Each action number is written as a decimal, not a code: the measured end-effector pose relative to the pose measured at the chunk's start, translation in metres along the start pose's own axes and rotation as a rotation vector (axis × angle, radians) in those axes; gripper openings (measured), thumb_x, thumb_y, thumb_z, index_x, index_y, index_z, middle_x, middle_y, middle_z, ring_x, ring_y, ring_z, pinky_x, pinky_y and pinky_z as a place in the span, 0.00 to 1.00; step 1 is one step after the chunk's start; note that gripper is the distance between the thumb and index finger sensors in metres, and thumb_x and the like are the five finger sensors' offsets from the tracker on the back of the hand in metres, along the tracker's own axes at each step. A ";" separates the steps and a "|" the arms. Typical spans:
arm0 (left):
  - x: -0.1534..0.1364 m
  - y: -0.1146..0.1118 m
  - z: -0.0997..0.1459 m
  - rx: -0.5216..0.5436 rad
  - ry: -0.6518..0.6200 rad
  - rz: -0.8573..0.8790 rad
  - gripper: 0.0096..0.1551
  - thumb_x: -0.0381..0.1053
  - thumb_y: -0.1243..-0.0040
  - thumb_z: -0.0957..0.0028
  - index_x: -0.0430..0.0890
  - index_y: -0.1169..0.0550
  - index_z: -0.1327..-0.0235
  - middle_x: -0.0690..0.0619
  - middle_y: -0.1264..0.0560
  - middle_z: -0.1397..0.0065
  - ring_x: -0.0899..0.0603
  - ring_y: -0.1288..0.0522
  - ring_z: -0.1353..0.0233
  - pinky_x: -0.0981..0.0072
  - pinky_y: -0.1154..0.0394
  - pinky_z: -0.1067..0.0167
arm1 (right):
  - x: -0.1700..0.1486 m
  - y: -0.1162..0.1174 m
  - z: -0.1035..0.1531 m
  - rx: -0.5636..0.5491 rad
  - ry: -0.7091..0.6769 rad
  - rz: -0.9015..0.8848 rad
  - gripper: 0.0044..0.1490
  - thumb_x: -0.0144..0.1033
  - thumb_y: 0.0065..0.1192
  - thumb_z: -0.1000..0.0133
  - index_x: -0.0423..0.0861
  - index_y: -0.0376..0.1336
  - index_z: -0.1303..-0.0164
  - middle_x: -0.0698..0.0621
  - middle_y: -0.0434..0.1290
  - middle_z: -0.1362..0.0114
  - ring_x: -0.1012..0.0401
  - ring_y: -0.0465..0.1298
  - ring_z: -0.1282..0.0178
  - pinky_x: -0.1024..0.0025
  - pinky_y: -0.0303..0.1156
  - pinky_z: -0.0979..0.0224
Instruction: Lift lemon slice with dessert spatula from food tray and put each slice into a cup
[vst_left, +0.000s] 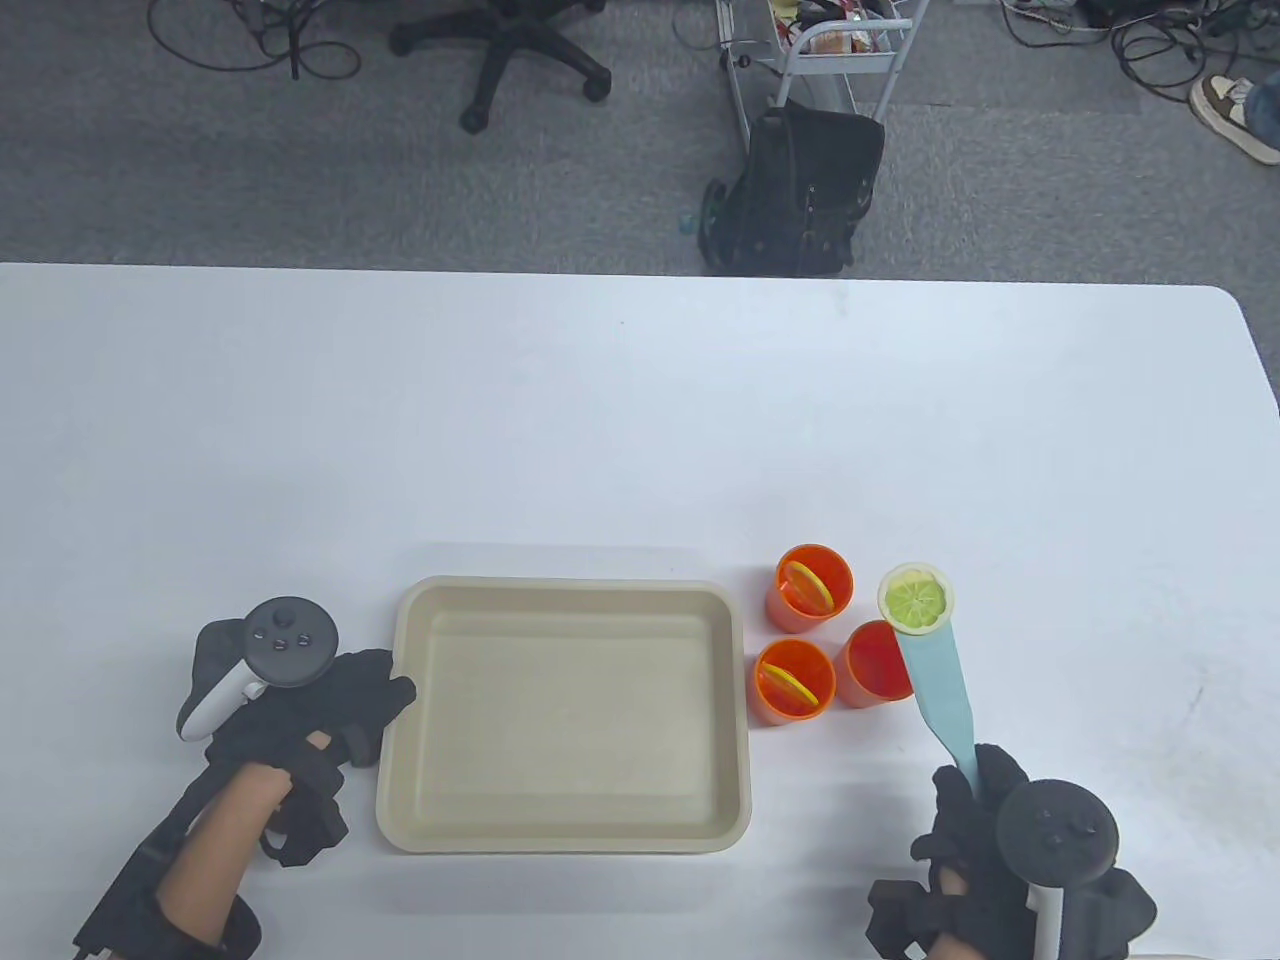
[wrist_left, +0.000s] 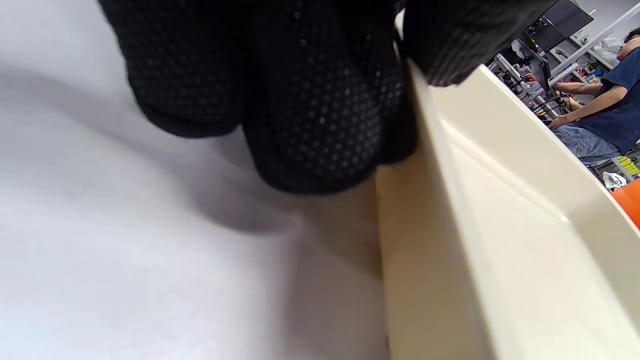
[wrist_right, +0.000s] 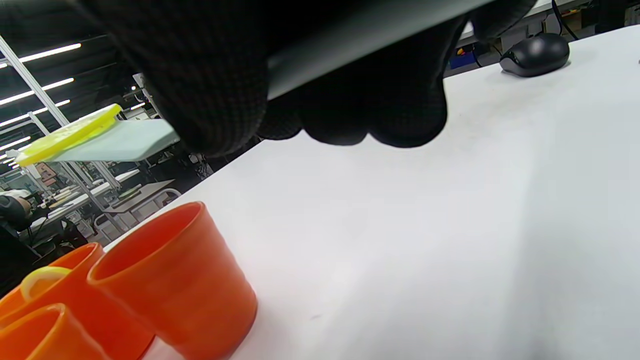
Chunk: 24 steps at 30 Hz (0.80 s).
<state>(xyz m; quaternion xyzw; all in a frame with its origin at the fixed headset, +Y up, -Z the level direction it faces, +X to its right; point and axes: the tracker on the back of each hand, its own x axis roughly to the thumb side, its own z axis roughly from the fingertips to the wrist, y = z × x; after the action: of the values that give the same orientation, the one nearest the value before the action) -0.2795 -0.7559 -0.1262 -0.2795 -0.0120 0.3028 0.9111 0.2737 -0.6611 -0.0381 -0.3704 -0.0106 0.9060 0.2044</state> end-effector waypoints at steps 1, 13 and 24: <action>0.000 0.000 0.000 0.000 0.000 0.000 0.34 0.59 0.40 0.38 0.37 0.26 0.29 0.53 0.14 0.51 0.49 0.11 0.56 0.51 0.16 0.50 | -0.001 -0.001 0.000 -0.005 0.008 0.006 0.33 0.40 0.78 0.49 0.44 0.73 0.33 0.41 0.78 0.37 0.47 0.80 0.41 0.29 0.51 0.22; 0.000 0.000 -0.001 0.001 -0.001 -0.002 0.34 0.59 0.40 0.38 0.37 0.27 0.29 0.53 0.14 0.51 0.49 0.11 0.56 0.51 0.16 0.50 | -0.005 0.008 -0.006 0.058 0.107 0.093 0.32 0.32 0.80 0.51 0.40 0.73 0.36 0.39 0.76 0.36 0.44 0.78 0.39 0.28 0.49 0.21; 0.000 0.000 0.000 0.002 0.000 -0.004 0.34 0.59 0.40 0.38 0.37 0.26 0.29 0.53 0.14 0.51 0.49 0.11 0.56 0.51 0.16 0.50 | -0.007 0.010 -0.008 0.040 0.152 0.102 0.32 0.33 0.78 0.49 0.40 0.70 0.34 0.39 0.74 0.35 0.45 0.77 0.39 0.29 0.50 0.21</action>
<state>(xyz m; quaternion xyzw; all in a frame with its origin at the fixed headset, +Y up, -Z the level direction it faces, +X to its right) -0.2794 -0.7558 -0.1268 -0.2786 -0.0123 0.3012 0.9119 0.2798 -0.6738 -0.0412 -0.4341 0.0419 0.8846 0.1654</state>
